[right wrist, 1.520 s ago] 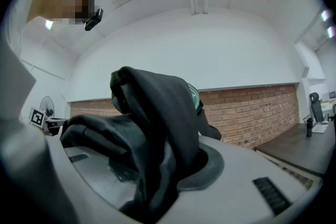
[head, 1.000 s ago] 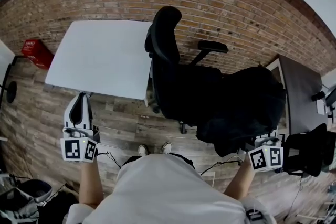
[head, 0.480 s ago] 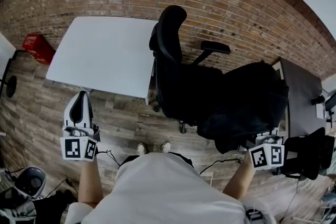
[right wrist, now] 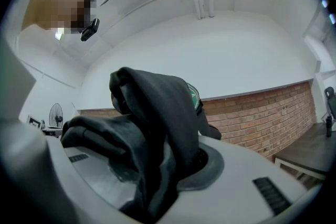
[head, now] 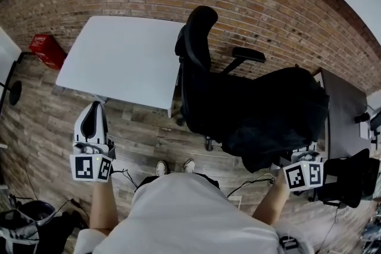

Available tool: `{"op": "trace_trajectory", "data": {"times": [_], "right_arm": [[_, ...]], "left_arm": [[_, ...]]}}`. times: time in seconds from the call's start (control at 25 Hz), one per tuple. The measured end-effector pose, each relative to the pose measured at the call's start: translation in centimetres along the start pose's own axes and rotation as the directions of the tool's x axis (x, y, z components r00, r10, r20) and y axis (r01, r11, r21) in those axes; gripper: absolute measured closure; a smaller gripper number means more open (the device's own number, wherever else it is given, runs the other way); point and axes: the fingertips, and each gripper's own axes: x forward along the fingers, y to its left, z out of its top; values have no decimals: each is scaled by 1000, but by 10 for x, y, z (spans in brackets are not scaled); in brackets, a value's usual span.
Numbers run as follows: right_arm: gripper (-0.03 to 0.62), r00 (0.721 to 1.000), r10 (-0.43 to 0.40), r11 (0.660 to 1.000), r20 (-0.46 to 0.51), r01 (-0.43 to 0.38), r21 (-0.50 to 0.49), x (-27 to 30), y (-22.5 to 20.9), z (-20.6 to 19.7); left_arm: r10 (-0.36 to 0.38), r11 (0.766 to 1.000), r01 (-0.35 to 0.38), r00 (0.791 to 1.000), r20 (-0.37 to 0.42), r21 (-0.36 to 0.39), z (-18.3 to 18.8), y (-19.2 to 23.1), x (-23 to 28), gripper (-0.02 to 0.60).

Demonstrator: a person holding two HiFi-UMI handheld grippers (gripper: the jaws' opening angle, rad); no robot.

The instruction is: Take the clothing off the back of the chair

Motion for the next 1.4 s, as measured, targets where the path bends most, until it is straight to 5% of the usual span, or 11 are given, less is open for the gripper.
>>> {"op": "trace_trajectory", "data": {"times": [1.4], "right_arm": [[454, 1000, 11, 1000, 21, -11, -13, -5, 29, 3]], "left_arm": [[44, 999, -44, 999, 9, -2, -2, 30, -19, 543]]}}
